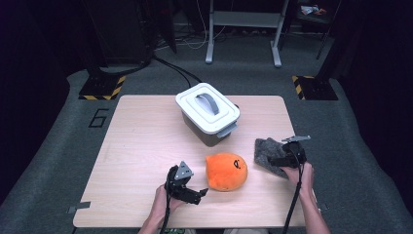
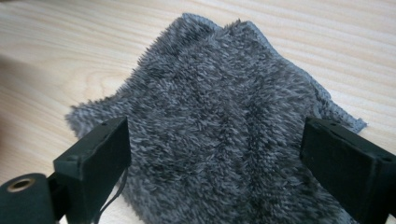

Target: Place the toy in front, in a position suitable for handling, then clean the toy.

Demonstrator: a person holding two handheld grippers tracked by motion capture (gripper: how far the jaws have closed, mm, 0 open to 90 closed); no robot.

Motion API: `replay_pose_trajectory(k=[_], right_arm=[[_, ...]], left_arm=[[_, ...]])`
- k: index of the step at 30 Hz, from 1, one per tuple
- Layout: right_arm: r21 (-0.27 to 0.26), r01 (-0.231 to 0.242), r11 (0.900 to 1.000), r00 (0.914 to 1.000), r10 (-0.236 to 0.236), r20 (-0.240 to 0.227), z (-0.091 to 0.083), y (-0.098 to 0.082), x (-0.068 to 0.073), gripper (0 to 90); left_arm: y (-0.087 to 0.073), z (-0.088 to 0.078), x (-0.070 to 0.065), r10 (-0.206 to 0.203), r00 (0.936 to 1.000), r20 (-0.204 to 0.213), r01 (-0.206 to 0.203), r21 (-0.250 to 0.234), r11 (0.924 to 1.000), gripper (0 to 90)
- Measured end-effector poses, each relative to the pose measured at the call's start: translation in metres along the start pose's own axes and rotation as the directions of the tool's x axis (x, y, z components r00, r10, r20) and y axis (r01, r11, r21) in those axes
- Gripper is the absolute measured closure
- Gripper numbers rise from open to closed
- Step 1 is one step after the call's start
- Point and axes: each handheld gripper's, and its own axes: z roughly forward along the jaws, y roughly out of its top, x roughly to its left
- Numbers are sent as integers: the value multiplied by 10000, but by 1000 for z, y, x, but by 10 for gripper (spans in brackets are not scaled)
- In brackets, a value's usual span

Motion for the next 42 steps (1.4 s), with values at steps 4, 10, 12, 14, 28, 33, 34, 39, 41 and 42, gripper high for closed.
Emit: replay_pose_trajectory(k=[4, 10, 12, 14, 28, 33, 34, 39, 41, 42], right_arm=[[255, -57, 9997, 9999, 54, 118, 9, -1, -2, 96], [497, -113, 9987, 9997, 101, 238, 17, -9, -1, 201], [265, -58, 9996, 9996, 51, 261, 18, -12, -2, 248], [188, -68, 9998, 9996, 63, 269, 18, -13, -3, 272], [-326, -301, 9990, 9995, 305, 117, 11, -22, 1, 617], [-410, -441, 9982, 9990, 440, -33, 10, -24, 0, 674], [-442, -323, 9985, 9995, 319, -86, 9, -25, -1, 688], [-525, -335, 9981, 9992, 324, -214, 8, -27, -4, 712], [-495, -442, 9978, 9988, 432, -210, 7, -27, -3, 715], [-491, -696, 9964, 9973, 685, -248, 6, -27, -1, 720]], left_arm=[[2, 2, -4, 53, 10000, 69, -52, -123, 9999, 24], [4, 6, -11, 168, 9998, 92, -165, -312, 9994, 195], [4, 7, -13, 284, 9996, 3, -284, -321, 9991, 255], [3, 7, -15, 359, 9993, 39, -358, -270, 9990, 263], [4, 20, -29, 979, 9950, -193, -982, -128, 9951, 512], [4, 21, -27, 903, 9954, -327, -909, -186, 9957, 627], [4, 22, -27, 897, 9955, -310, -904, -200, 9957, 650], [3, 24, -28, 675, 9970, -371, -688, -335, 9971, 711], [3, 24, -28, 682, 9968, -407, -696, -327, 9970, 738], [4, 23, -27, 721, 9966, -389, -731, -255, 9970, 748]])
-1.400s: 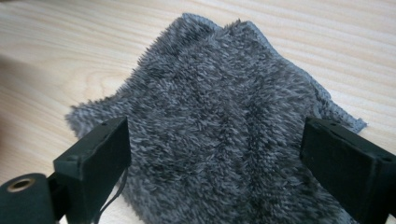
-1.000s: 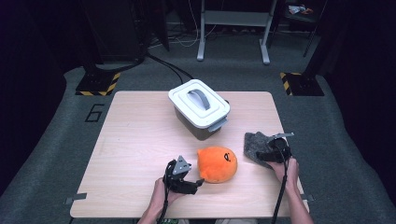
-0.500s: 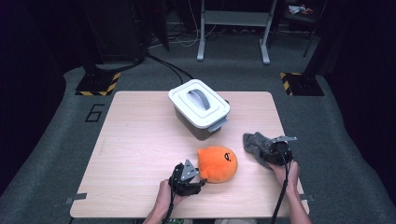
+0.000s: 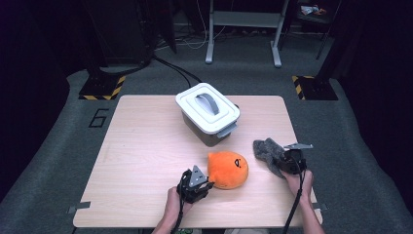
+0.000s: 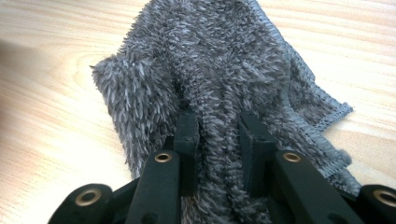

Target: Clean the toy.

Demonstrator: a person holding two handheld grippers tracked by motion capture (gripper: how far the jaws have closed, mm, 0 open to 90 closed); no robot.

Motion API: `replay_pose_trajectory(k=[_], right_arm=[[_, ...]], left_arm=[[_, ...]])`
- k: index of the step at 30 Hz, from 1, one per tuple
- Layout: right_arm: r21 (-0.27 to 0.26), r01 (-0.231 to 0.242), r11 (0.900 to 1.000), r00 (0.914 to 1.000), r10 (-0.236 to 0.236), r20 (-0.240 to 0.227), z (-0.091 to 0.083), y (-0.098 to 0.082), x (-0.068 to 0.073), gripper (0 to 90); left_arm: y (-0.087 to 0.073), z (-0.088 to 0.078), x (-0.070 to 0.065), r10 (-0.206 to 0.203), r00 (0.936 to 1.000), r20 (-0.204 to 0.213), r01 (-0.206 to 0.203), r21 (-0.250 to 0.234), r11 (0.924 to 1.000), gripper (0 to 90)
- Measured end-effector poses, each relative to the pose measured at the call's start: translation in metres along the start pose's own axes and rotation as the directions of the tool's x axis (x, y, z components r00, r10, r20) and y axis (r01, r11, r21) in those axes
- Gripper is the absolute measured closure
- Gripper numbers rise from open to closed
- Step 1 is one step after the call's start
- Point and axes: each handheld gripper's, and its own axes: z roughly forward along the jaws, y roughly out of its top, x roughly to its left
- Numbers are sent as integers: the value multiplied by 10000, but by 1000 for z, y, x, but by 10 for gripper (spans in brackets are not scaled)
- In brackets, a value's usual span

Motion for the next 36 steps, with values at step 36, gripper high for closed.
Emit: replay_pose_trajectory(k=[36], right_arm=[[-1517, 1158, 9816, 9830, -1351, -1241, -78, 15, 44, 724]], left_arm=[[2, -1, -1, 149, 9999, 13, -149, 4, 9999, 795]])
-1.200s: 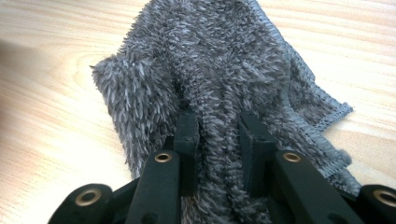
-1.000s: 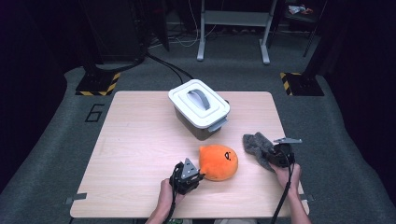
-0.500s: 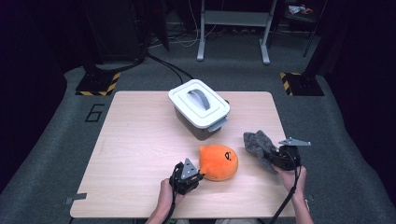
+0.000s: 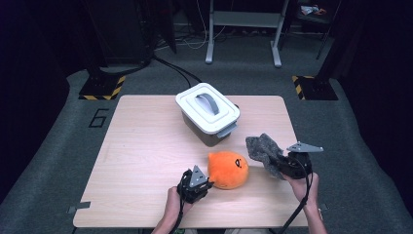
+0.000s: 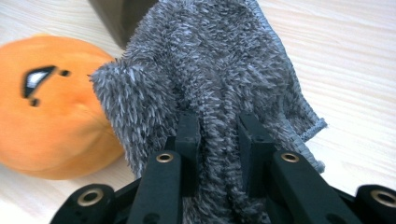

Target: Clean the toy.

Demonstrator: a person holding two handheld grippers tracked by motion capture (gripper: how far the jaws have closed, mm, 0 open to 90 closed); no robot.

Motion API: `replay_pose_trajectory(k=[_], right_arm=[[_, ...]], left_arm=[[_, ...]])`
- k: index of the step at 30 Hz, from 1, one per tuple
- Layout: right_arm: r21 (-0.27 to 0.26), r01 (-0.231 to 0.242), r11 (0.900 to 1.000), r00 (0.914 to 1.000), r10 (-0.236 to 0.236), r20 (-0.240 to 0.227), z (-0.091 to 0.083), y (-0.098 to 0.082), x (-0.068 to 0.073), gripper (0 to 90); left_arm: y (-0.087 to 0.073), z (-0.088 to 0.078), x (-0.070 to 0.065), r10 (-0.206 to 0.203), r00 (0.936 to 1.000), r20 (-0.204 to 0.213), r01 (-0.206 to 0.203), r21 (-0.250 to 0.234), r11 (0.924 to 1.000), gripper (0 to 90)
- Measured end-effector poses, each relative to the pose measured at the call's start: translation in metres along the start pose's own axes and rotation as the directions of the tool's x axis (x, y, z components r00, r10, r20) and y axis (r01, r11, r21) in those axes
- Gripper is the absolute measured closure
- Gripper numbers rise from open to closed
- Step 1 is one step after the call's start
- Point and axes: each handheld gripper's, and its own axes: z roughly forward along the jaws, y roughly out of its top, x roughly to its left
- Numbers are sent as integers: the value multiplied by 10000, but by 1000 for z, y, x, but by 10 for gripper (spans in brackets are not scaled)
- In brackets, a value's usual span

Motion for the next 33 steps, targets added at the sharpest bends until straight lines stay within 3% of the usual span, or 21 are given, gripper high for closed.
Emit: replay_pose_trajectory(k=[9, 15, 20, 28, 30, 33], right_arm=[[-115, 581, 9982, 9975, -585, -385, -5, 12, 17, 723], [-128, 1049, 9944, 9919, -1055, -700, -2, 23, 37, 722], [-43, 1673, 9859, 9797, -1668, -1116, 6, 32, 61, 722], [-94, 2225, 9749, 9625, -2212, -1572, 15, 41, 87, 720], [-87, 2471, 9690, 9548, -2450, -1682, 19, 44, 96, 720], [-30, 2572, 9663, 9524, -2540, -1686, 22, 45, 100, 720]], left_arm=[[8, 0, -3, -8, 10000, -24, 8, 71, 10000, 796], [12, 0, -4, 86, 10000, -26, -86, 86, 9999, 796], [13, 0, -4, 137, 9999, -68, -137, 86, 9999, 797], [16, 0, -4, 255, 9997, -58, -255, 51, 9997, 797], [17, 0, -4, 202, 9998, -64, -202, 15, 9998, 798], [18, 1, -5, 247, 9997, -66, -248, -57, 9997, 798]])
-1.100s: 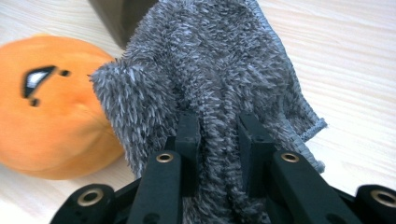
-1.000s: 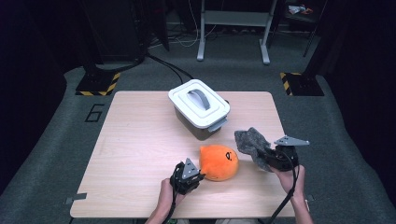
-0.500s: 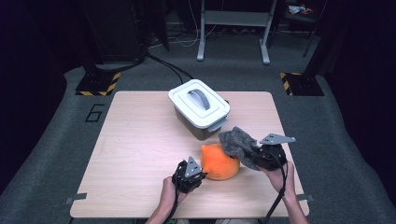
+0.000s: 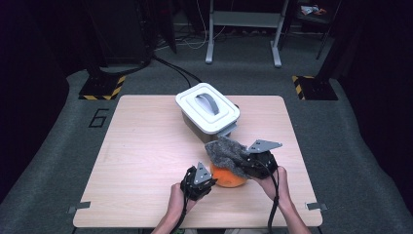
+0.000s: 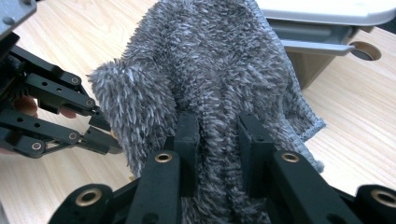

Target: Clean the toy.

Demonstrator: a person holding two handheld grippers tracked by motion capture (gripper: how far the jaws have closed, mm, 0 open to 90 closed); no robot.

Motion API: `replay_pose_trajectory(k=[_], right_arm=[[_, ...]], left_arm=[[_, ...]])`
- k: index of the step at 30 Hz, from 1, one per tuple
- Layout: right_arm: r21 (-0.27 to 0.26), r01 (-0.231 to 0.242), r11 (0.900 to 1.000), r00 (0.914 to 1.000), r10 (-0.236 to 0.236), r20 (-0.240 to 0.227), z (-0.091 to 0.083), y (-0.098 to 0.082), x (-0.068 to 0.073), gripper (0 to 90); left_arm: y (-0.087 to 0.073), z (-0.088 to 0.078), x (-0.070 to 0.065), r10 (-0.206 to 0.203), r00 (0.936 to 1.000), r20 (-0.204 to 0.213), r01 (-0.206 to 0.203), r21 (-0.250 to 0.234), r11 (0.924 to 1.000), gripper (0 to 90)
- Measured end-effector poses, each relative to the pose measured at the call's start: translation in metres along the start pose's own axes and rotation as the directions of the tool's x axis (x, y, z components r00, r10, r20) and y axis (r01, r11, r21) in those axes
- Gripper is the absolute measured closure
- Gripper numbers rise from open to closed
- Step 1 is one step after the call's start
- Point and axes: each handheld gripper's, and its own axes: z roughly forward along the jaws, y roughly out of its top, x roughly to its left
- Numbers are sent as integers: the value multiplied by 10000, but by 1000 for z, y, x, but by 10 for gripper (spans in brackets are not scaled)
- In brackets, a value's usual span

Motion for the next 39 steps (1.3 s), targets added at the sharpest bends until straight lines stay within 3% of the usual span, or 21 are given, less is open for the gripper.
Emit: replay_pose_trajectory(k=[5, 10, 21, 23, 35, 36, 39], right_arm=[[113, 230, 9997, 9997, -229, -119, 8, 2, 7, 716], [441, 679, 9967, 9975, -687, 187, 20, 0, 14, 713], [443, 803, 9958, 9957, -822, 430, 24, -4, 13, 713], [527, 617, 9967, 9972, -638, 394, 22, -5, 13, 713], [410, 509, 9979, 9970, -531, 560, 14, -11, 3, 712], [430, 229, 9988, 9977, -256, 629, 13, -12, 2, 712], [420, 135, 9990, 9972, -166, 726, 10, -15, -4, 711]], left_arm=[[3, 1, -1, 13, 10000, 2, -13, -135, 9999, 799], [4, 1, -3, 62, 10000, 43, -61, -198, 9998, 805], [3, 2, -4, -83, 10000, 10, 83, -178, 9998, 808], [3, 2, -4, -89, 10000, 15, 89, -184, 9998, 808], [1, 3, -2, -111, 9999, 57, 112, -205, 9997, 807], [1, 3, -2, -156, 9999, 25, 157, -235, 9996, 807], [0, 3, -1, -204, 9997, 115, 206, -200, 9996, 807]])
